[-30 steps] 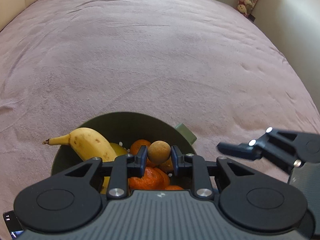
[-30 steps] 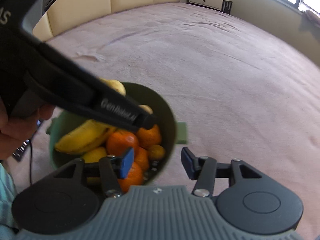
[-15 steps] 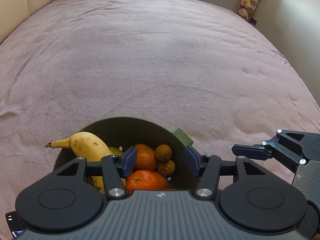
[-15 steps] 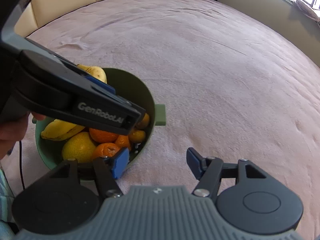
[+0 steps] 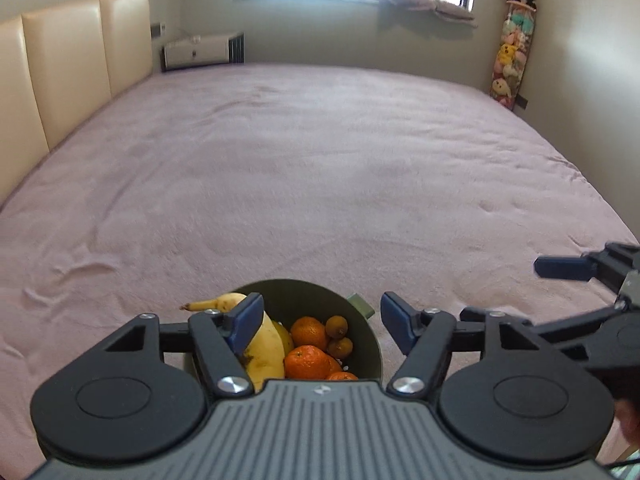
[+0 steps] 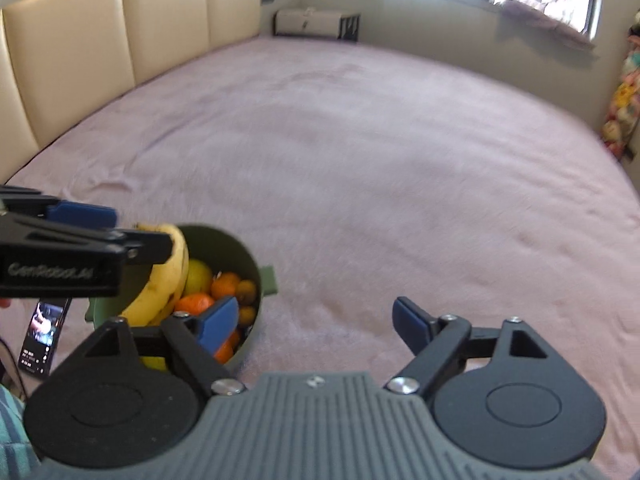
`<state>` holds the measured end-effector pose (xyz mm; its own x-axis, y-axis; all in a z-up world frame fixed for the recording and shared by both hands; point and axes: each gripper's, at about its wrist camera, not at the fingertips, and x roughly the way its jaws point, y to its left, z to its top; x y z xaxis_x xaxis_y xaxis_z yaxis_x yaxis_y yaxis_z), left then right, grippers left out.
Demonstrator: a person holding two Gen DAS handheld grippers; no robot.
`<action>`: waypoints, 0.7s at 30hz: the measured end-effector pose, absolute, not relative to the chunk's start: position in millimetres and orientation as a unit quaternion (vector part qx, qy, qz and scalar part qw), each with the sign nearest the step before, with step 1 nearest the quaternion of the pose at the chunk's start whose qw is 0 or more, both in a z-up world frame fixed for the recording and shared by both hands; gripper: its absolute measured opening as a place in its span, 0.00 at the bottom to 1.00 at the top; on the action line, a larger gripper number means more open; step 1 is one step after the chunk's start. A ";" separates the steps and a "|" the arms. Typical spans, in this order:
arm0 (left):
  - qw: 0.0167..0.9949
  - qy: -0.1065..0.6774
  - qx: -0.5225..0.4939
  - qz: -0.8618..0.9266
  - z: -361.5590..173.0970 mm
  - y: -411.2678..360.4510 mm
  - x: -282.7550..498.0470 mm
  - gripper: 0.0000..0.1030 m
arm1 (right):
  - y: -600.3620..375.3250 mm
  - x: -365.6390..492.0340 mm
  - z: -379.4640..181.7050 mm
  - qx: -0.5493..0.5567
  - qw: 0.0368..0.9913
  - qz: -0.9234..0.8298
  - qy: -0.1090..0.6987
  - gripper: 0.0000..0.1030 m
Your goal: Organize fruits
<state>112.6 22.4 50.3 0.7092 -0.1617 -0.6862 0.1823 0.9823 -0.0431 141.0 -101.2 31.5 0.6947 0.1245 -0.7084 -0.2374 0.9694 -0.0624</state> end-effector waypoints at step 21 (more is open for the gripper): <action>0.910 0.400 0.053 -0.095 6.3 16.3 29.3 0.82 | -101.4 11.9 18.8 -0.055 0.942 0.012 0.331 0.89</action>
<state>29.3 16.3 6.3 0.6626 -0.1309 -0.7375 0.2149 0.9764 0.0197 11.9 -101.4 18.8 0.7808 -0.0139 -0.6247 -0.0589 0.9937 -0.0958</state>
